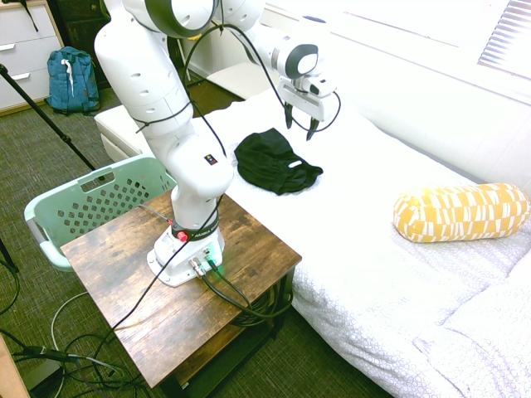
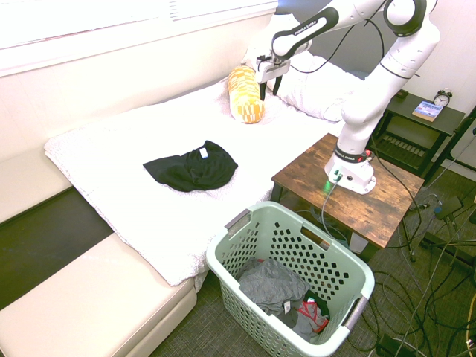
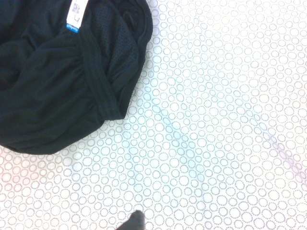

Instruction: Put my clothes in the laundry bag

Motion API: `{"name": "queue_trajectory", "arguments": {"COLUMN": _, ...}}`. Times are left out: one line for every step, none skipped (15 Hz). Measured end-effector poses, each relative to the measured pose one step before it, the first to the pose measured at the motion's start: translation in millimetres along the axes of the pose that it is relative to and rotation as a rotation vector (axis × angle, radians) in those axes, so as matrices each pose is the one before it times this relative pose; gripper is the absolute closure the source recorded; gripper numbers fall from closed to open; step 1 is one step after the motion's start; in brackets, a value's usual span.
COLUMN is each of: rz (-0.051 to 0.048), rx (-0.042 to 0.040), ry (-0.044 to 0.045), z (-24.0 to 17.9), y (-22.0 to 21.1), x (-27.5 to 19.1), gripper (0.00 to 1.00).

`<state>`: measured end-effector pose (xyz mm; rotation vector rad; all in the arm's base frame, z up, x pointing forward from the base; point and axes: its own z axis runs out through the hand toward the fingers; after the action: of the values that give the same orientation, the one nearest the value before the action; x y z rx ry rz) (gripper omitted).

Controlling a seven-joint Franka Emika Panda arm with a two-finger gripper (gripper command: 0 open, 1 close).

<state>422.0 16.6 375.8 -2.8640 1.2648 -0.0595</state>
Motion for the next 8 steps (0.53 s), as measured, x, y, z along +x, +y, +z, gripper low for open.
{"name": "queue_trajectory", "arguments": {"rz": -0.00280, "rx": 0.00028, "ry": 0.00003, "z": -0.04, "y": -0.51, "x": 0.39, "gripper": 0.00}}
{"name": "queue_trajectory", "arguments": {"rz": -0.00605, "rx": -0.00085, "ry": -0.00101, "z": 0.55, "y": -0.04, "x": 0.28, "gripper": 0.00}}
{"name": "queue_trajectory", "arguments": {"rz": -0.00960, "rx": 0.00335, "ry": 0.00352, "z": -0.60, "y": -1.95, "x": 1.01, "gripper": 0.00}}
{"name": "queue_trajectory", "arguments": {"rz": -0.01699, "rx": 0.01324, "ry": 0.01413, "z": -1.89, "y": -7.32, "x": 1.10, "gripper": 0.00}}
{"name": "queue_trajectory", "arguments": {"rz": -0.02491, "rx": 0.01751, "ry": 0.01566, "z": -0.45, "y": -14.94, "x": -0.95, "gripper": 0.00}}
{"name": "queue_trajectory", "arguments": {"rz": -0.03279, "rx": 0.01455, "ry": 0.00769, "z": 3.38, "y": -21.12, "x": -3.22, "gripper": 0.00}}
{"name": "queue_trajectory", "arguments": {"rz": -0.02694, "rx": 0.01399, "ry": 0.00092, "z": 7.80, "y": -24.01, "x": -2.90, "gripper": 0.00}}
{"name": "queue_trajectory", "arguments": {"rz": -0.01912, "rx": 0.01323, "ry": -0.00653, "z": 14.08, "y": -26.46, "x": -2.22, "gripper": 0.00}}
